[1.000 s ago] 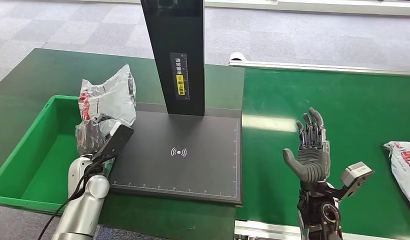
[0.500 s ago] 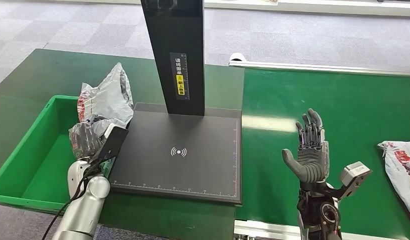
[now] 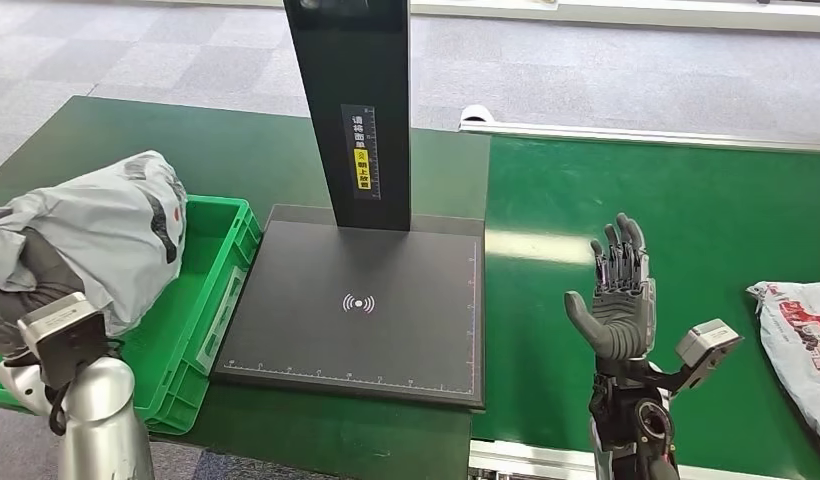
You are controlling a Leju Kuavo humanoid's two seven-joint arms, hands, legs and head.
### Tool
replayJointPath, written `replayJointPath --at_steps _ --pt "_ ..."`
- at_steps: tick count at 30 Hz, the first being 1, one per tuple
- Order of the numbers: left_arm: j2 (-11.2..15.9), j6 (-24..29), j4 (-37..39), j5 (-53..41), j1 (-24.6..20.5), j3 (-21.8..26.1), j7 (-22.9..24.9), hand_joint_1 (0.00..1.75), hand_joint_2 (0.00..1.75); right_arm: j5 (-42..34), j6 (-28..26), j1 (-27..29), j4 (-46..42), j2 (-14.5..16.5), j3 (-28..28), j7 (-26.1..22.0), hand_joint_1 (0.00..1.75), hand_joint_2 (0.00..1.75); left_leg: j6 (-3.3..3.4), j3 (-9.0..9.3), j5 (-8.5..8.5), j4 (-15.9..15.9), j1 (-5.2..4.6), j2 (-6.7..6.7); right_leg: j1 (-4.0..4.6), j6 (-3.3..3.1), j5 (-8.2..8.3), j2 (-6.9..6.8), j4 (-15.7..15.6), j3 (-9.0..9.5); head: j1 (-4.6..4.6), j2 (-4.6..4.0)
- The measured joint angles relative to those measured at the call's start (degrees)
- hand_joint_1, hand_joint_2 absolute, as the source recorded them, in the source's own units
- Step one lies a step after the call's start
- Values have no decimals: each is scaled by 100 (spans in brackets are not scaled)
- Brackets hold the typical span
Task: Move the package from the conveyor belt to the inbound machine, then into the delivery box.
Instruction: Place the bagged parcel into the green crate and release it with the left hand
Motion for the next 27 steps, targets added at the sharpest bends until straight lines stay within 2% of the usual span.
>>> replayJointPath --at_steps 8,9,12,13,17,19,22,27 --pt "-85 0 -327 -71 21 93 0 175 175 -9 -30 -15 57 -11 9 -5 0 175 -1 0 1 0 0 -1 0 0 0 -1 0 1 1 -1" --pt "-94 0 -335 -160 20 117 0 145 175 -19 -42 -14 60 -15 10 -10 0 175 0 0 1 0 0 0 0 0 0 -1 0 0 0 -1" --pt "-109 -112 -179 -710 -18 246 163 20 175 -46 -95 15 56 -35 9 -20 0 175 0 3 0 1 -2 -2 -2 1 -1 -2 -2 -4 0 0" --pt "-80 -277 54 -1047 -61 266 453 5 175 -38 -108 40 46 -45 5 -19 0 175 1 7 -1 1 -4 -11 -5 3 -4 -9 -3 0 1 -1" --pt "238 -1059 1662 -2195 -201 14 2685 0 175 61 -20 95 7 -66 -9 23 0 175 0 18 1 0 -3 -17 -3 -1 -3 -17 -2 15 -1 0" --pt "374 -1071 2310 -2425 -213 -168 3287 0 175 111 33 95 5 -69 -24 41 0 175 -1 19 3 0 0 1 1 -5 3 -4 -1 11 0 1" --pt "526 -995 2891 -2636 -282 -379 3531 0 175 151 59 96 5 -73 -40 58 0 175 -1 20 4 0 -2 -1 -1 -4 3 -4 0 14 1 0" --pt "649 -982 3284 -2666 -450 -563 3611 0 175 167 61 95 5 -71 -46 81 0 175 -1 25 2 -1 -4 -19 -4 -3 0 -11 0 23 0 0"
